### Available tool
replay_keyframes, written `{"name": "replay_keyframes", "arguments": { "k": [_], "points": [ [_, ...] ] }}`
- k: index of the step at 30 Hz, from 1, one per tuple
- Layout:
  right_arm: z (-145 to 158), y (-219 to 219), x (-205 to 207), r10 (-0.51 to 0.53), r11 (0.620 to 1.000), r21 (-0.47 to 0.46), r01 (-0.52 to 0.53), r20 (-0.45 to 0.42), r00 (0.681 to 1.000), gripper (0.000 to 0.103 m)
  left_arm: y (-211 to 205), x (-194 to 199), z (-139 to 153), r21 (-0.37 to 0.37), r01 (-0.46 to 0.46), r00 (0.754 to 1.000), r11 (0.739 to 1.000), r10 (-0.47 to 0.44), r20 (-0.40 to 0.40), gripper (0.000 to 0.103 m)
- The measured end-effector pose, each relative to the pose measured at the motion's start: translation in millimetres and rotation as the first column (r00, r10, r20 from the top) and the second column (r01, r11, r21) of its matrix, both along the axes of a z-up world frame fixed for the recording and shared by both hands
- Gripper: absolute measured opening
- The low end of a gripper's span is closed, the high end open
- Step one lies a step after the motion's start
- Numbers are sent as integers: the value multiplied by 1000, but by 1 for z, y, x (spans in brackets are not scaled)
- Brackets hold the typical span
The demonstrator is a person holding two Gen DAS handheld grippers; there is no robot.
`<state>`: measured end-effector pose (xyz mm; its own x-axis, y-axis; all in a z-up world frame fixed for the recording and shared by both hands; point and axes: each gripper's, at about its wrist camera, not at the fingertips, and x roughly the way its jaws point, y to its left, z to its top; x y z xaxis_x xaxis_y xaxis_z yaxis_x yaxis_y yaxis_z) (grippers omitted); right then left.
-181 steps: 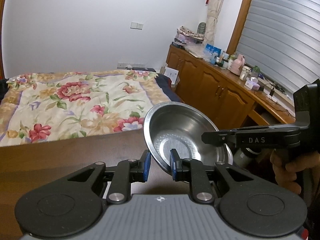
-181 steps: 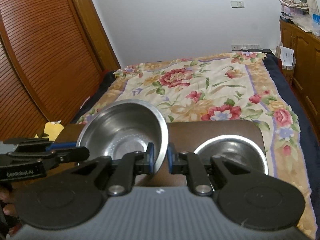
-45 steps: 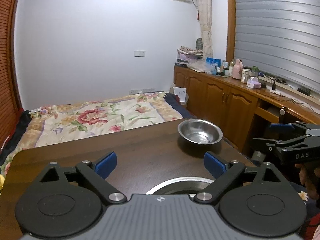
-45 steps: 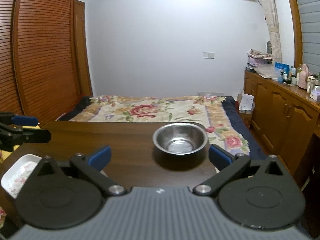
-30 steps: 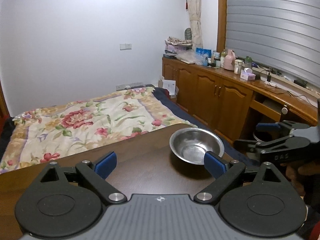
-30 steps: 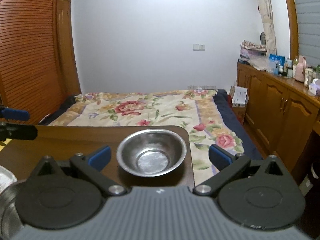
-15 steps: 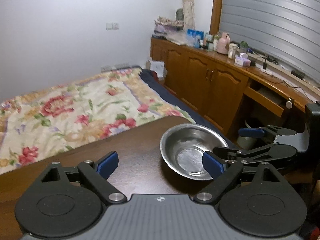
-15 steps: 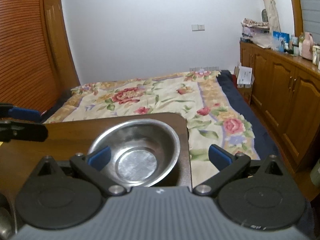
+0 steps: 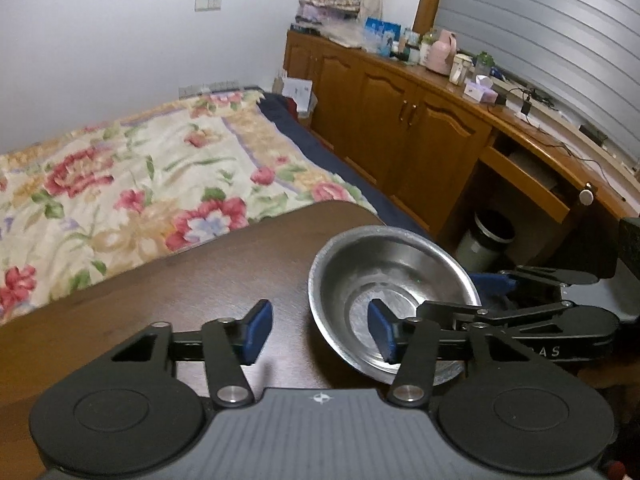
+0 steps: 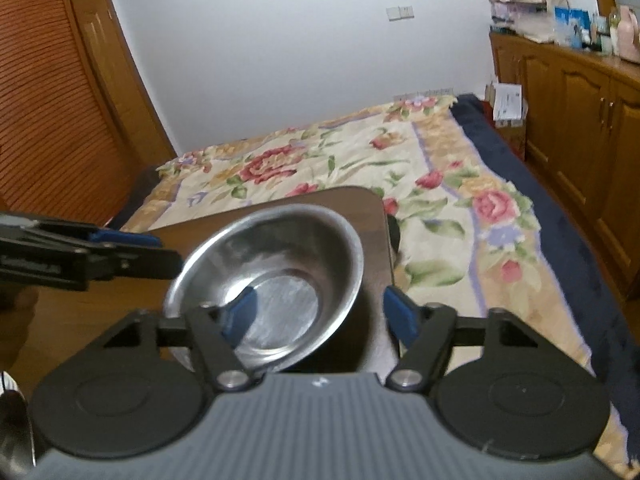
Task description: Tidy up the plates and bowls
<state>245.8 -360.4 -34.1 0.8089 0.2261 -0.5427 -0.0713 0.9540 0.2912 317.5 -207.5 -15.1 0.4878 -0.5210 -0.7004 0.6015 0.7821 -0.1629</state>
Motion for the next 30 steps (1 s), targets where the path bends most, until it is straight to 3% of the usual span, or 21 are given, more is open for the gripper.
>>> {"name": "replay_keyframes", "arguments": {
  "k": [8,11,13,19,30],
  "points": [
    [0,3,-1,21,1000,22,-21,-11,1000,56,-7,6,-11,17,4,999,1000,-3,-41,36],
    [-1,3,0,23,1000,20,-23,-17,1000,49,-6,8,-13,11,5,998,1000,-4,-58,28],
    [-1,4,1,27,999,23,-26,-24,999,39,-5,9,-15,1,6,997,1000,-6,-79,19],
    [1,2,1,19,999,29,-18,-31,999,29,-1,4,-7,-17,0,997,1000,-1,-83,18],
    [20,4,-3,22,999,44,-21,-9,1000,27,9,-4,14,-54,-9,998,998,6,-55,19]
  ]
}}
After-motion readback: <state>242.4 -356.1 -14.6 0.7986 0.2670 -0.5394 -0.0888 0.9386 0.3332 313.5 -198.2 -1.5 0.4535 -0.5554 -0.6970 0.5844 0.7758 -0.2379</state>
